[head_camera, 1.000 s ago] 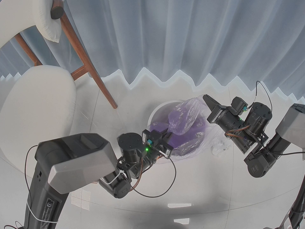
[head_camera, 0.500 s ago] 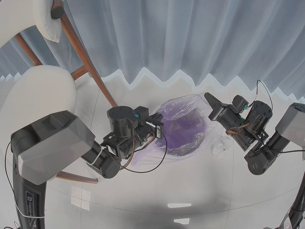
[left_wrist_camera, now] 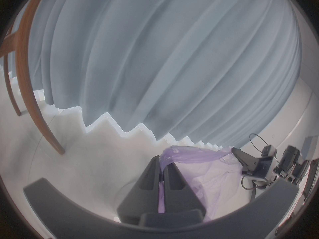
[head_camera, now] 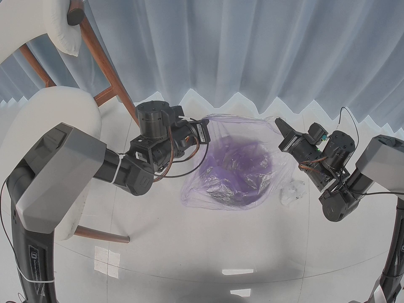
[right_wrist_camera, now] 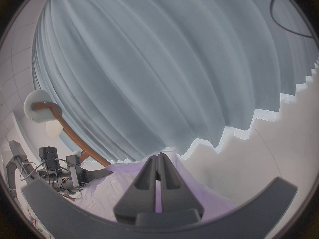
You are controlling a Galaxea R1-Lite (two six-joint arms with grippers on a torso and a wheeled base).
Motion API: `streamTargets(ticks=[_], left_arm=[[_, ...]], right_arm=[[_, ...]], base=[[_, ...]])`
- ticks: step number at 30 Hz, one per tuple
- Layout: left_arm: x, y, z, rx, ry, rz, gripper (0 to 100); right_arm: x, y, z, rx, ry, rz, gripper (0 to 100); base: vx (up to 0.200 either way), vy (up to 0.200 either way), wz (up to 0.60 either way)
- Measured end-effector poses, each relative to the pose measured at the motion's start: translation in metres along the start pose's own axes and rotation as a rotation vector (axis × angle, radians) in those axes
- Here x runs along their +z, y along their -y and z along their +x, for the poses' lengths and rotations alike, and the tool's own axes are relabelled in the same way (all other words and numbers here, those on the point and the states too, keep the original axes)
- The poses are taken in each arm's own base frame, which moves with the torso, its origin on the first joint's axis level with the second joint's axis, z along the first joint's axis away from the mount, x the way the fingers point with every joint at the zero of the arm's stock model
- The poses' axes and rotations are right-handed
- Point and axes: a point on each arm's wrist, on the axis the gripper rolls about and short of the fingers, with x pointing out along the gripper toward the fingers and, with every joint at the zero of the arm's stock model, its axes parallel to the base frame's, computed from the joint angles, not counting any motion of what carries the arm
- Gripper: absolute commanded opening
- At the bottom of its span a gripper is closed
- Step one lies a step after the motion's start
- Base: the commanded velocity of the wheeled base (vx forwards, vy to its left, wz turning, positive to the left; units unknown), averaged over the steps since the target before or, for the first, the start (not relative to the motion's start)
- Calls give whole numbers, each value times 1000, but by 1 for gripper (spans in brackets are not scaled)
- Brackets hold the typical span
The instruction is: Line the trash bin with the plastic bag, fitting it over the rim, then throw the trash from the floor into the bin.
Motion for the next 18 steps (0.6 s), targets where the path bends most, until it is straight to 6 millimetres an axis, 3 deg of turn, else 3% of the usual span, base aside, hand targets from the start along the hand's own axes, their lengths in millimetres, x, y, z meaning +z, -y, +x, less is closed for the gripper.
streamTargets(ticks=[8, 18], left_arm=[[0, -21, 15, 10, 21, -132, 0], [-13, -26, 24, 28, 27, -199, 0]], right_arm=[[1, 15, 12, -20, 36, -2, 0], [-5, 27, 22, -33, 54, 2, 0]], base=[[0, 0, 0], [0, 0, 0]])
